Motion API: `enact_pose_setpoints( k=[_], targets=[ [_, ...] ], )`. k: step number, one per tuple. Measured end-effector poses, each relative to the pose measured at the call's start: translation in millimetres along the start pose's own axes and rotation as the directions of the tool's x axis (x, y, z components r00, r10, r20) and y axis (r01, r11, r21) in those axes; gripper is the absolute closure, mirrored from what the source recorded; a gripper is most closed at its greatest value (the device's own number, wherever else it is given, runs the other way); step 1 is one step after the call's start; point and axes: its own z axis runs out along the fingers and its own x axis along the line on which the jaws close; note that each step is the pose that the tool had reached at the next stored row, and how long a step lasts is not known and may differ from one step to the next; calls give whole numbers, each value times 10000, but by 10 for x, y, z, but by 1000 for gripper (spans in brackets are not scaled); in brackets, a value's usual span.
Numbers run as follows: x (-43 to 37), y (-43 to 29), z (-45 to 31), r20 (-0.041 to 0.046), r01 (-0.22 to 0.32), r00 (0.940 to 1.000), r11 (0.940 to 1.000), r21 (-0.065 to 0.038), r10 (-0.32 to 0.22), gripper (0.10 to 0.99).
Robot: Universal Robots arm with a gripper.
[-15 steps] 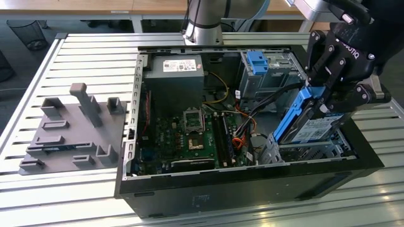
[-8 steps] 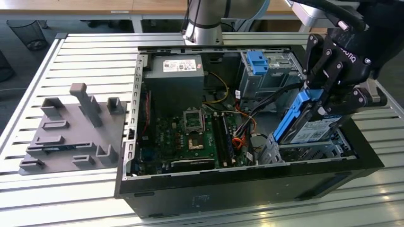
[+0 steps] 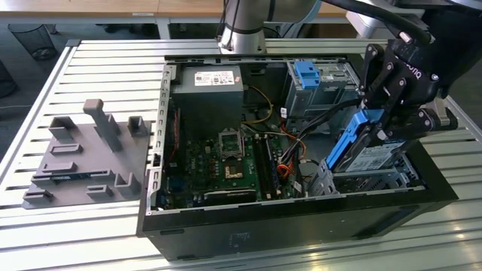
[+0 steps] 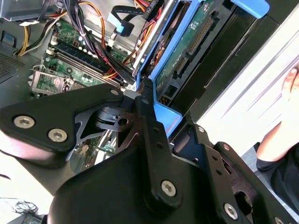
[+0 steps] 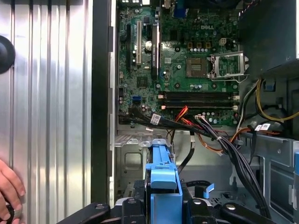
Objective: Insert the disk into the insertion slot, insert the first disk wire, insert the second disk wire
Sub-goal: 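Insert the disk into the insertion slot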
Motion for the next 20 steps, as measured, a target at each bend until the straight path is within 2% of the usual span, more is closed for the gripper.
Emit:
enact_pose_setpoints(
  k=[20],
  targets=[
    [0,-1,123,0,0,10000,10000,0,0,722]
  ],
)
